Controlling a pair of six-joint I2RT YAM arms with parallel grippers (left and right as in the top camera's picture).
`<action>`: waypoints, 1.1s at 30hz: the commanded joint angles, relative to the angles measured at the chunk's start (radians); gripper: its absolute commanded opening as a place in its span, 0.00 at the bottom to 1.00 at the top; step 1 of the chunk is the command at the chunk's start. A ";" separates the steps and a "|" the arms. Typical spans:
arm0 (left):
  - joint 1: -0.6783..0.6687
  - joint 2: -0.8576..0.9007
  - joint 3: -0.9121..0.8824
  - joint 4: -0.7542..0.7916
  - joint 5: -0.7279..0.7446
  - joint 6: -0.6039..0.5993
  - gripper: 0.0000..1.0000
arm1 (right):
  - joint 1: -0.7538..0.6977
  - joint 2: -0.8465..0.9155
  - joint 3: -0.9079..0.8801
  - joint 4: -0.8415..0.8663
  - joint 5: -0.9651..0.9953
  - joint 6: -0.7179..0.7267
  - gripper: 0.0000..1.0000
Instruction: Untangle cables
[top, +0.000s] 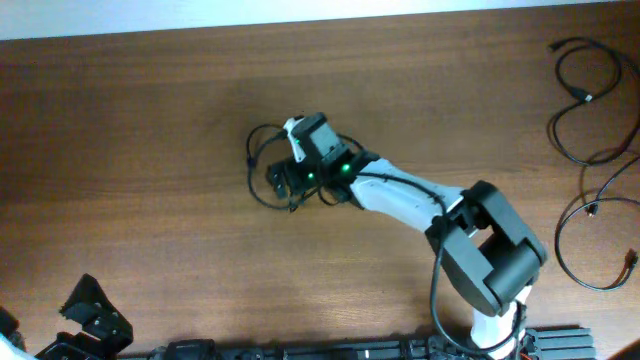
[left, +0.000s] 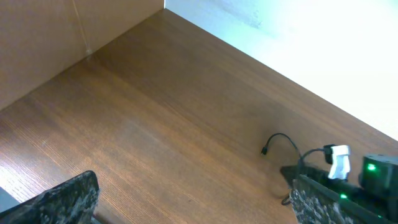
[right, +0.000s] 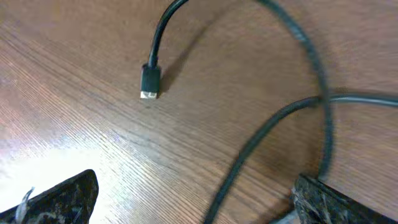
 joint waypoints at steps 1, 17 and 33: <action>0.004 -0.010 0.000 0.000 -0.014 0.002 0.99 | 0.012 0.037 0.016 0.009 0.126 0.010 0.99; 0.004 -0.368 0.000 0.000 -0.014 0.002 0.99 | 0.009 0.103 0.016 0.035 0.218 -0.031 0.99; 0.003 -0.486 0.002 0.000 -0.014 0.002 0.99 | 0.009 0.167 0.016 0.097 0.270 -0.020 0.67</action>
